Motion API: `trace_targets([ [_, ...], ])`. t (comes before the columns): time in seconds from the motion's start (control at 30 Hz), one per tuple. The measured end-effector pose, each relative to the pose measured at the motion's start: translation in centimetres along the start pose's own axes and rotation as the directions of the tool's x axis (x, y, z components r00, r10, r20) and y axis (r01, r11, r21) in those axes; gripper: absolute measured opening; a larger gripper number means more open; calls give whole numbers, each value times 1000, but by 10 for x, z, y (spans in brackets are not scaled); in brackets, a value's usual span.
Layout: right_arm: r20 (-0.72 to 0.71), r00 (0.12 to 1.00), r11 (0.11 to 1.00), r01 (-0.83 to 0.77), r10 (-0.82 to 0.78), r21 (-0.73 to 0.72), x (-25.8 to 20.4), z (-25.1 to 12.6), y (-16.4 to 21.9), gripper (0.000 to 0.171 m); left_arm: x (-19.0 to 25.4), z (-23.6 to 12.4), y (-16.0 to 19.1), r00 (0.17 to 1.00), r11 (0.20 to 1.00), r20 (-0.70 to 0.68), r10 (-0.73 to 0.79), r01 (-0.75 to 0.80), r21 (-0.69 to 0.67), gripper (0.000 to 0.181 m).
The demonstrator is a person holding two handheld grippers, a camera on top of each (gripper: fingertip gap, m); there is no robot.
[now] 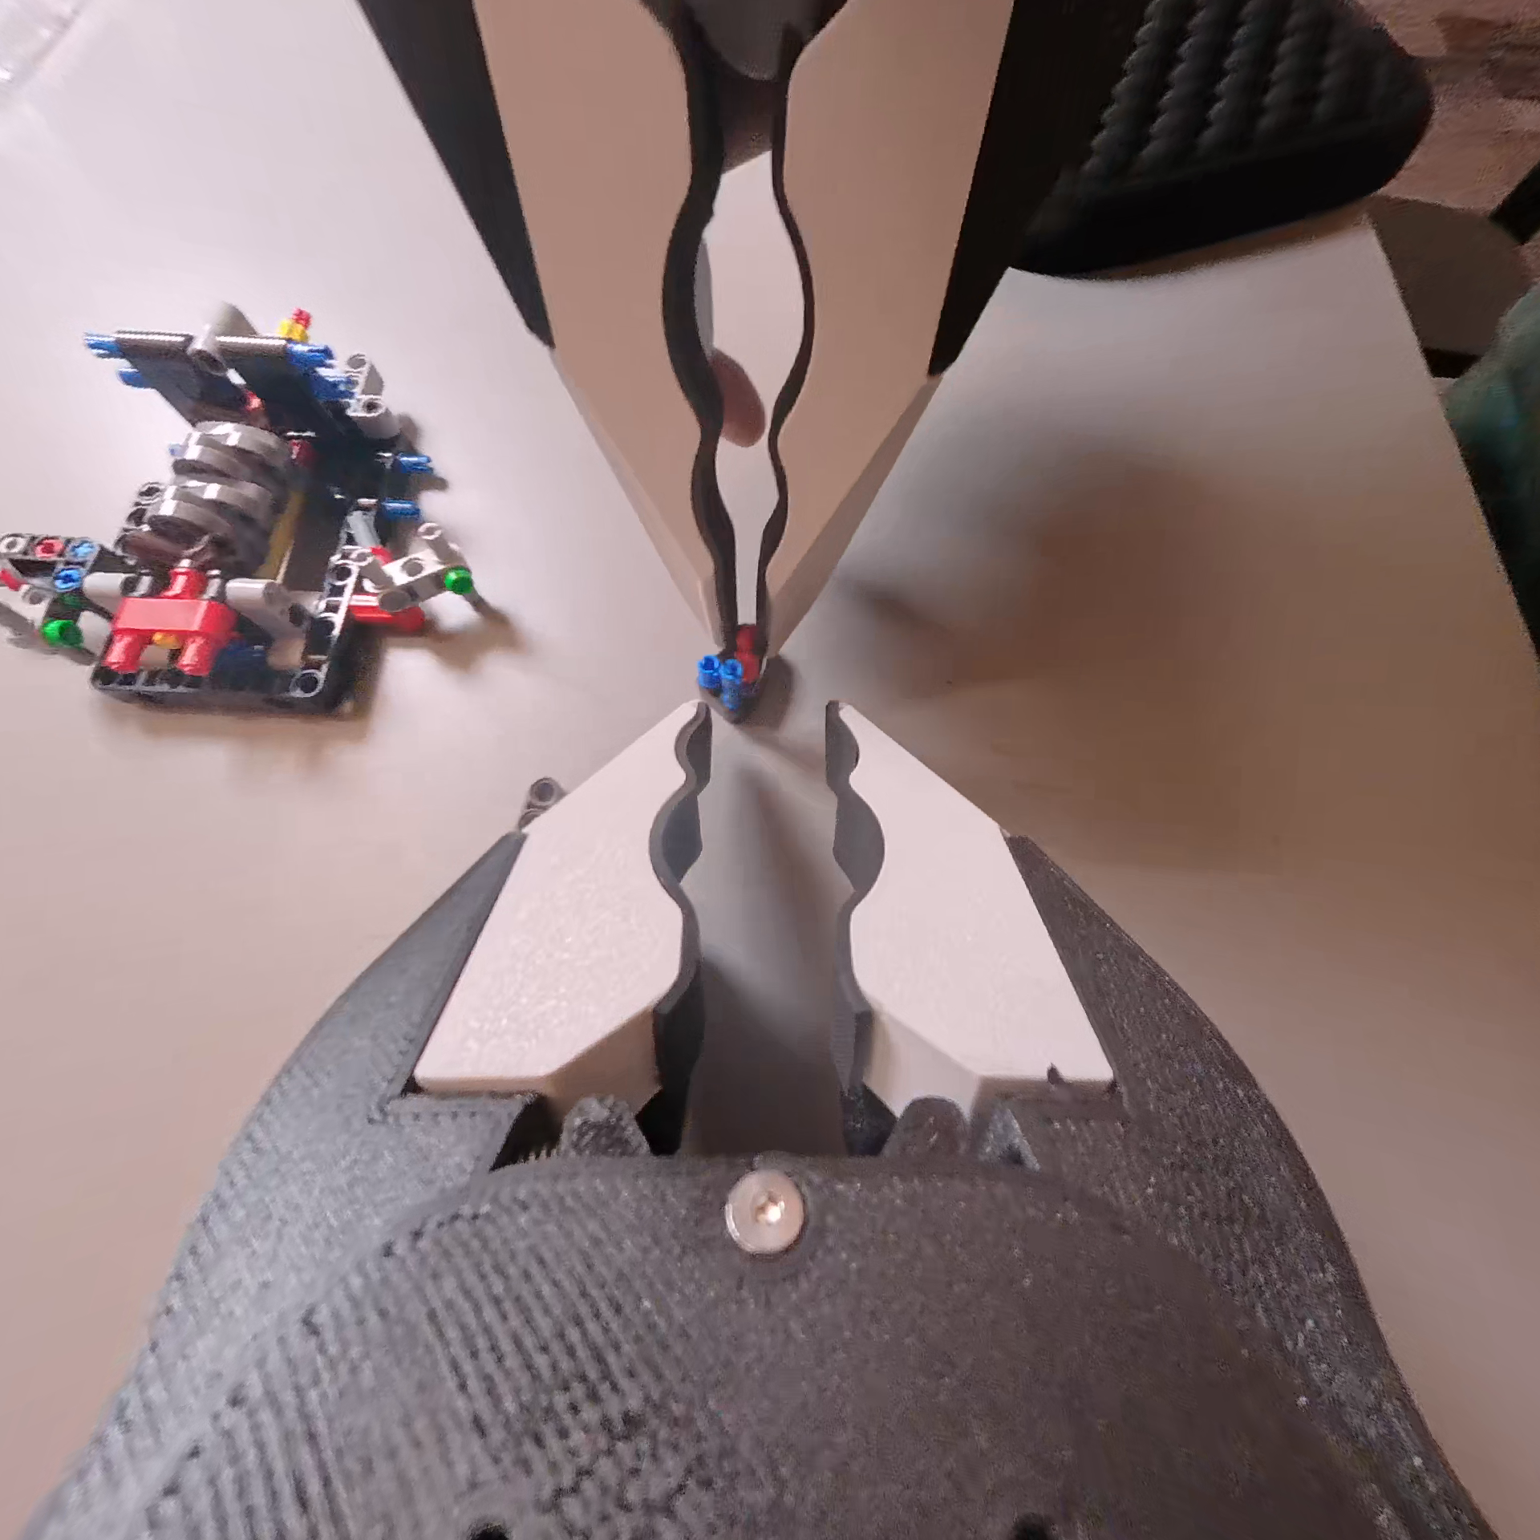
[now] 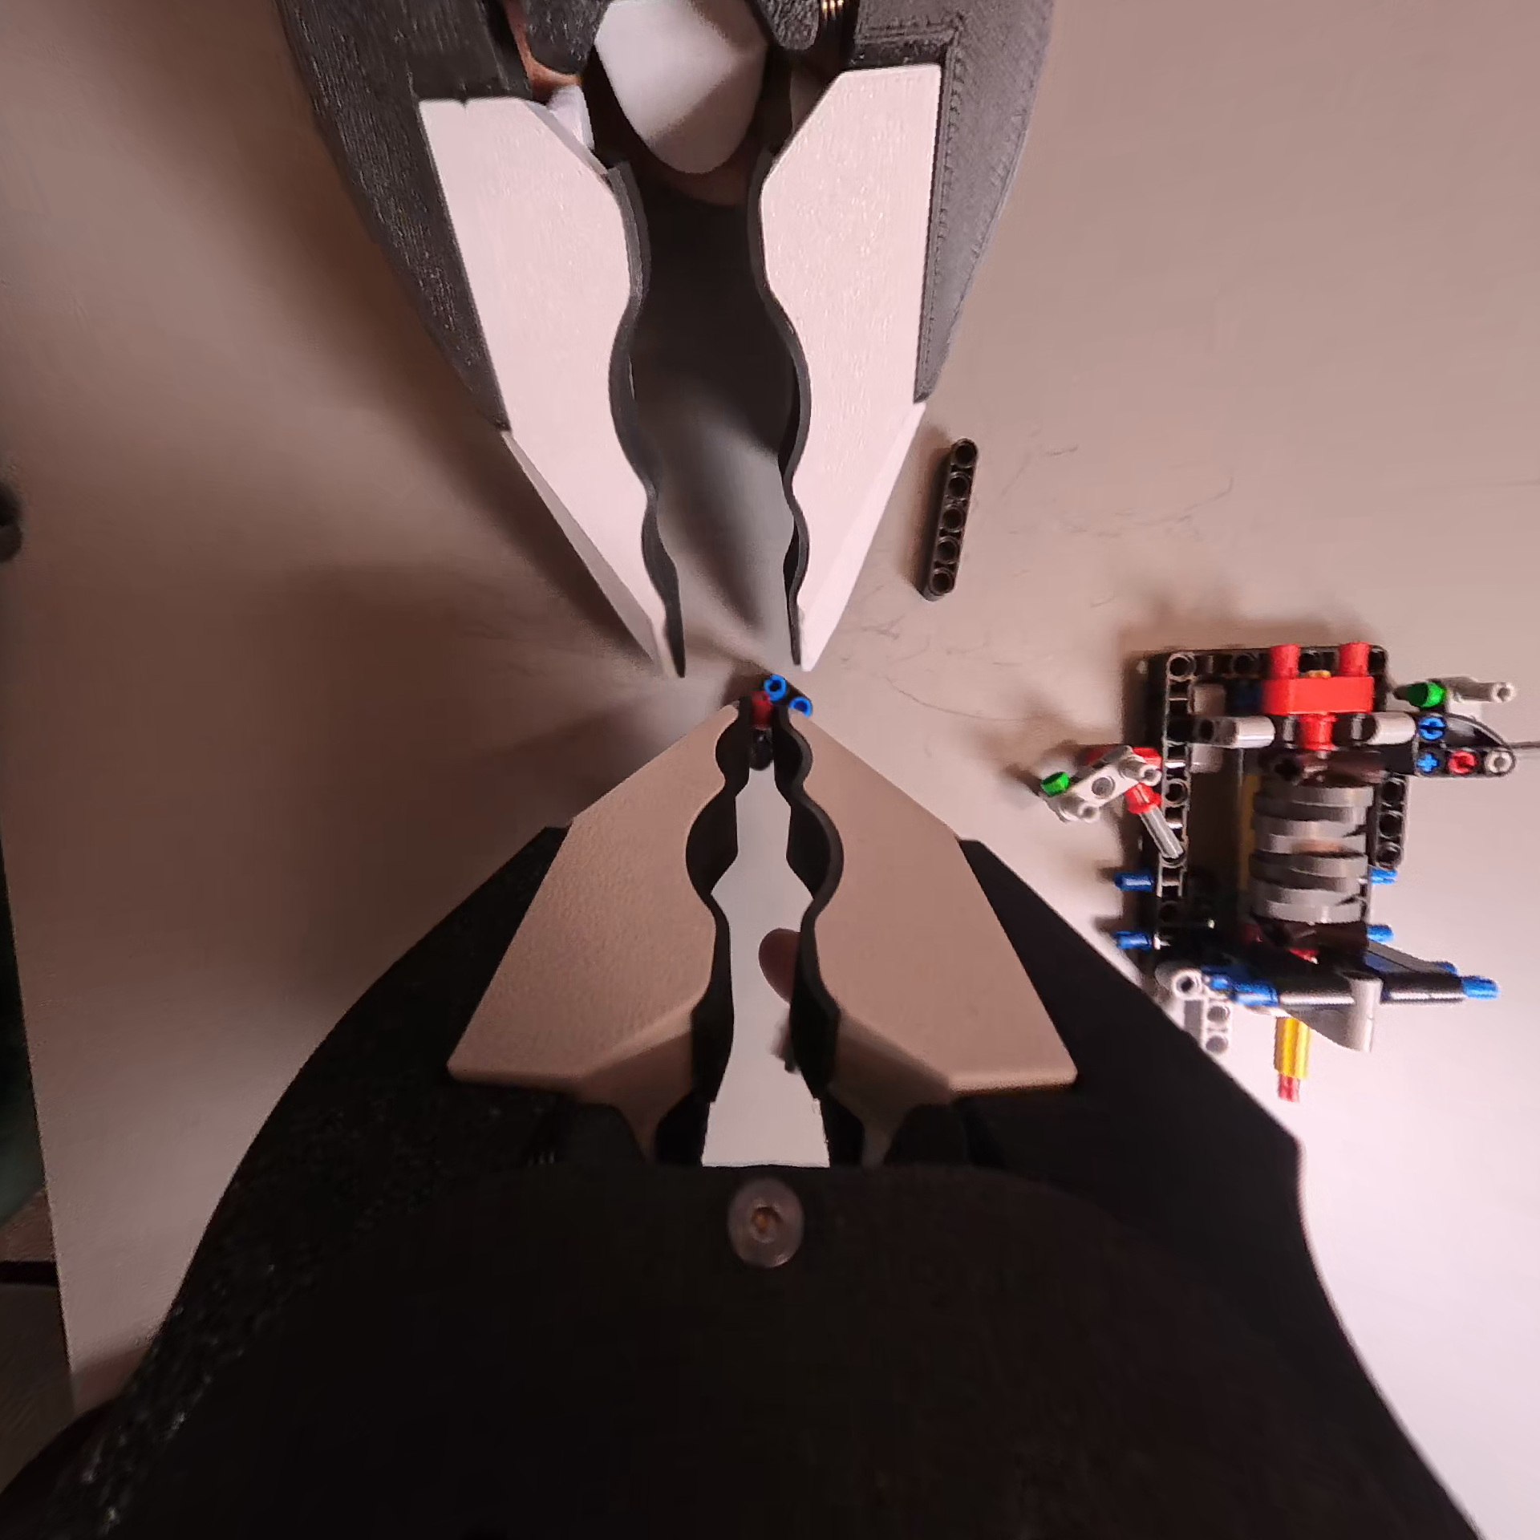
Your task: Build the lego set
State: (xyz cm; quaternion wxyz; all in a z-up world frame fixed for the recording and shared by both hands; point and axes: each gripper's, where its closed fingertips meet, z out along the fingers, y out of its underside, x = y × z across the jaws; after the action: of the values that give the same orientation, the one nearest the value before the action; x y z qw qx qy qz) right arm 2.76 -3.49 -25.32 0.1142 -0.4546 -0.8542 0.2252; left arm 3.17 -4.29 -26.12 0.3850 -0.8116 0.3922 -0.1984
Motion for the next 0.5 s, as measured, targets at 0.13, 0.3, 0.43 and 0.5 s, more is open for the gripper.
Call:
trace_targets([
  [0.13,-9,1000,1000,-27,27,-9,4,-7,6,1,-12,4,2,999,1000,53,-4,5,-5,25],
  [0.3,-12,999,997,-32,32,-64,4,-4,12,2,-11,14,0,999,1000,32,12,-11,-25,24],
  [0.43,-2,999,995,-37,37,-91,4,1,11,1,-11,16,-1,999,999,32,22,-21,-29,16],
  [0.5,-5,999,994,-35,35,-107,5,2,11,1,-10,17,-1,999,999,34,23,-22,-27,15],
])
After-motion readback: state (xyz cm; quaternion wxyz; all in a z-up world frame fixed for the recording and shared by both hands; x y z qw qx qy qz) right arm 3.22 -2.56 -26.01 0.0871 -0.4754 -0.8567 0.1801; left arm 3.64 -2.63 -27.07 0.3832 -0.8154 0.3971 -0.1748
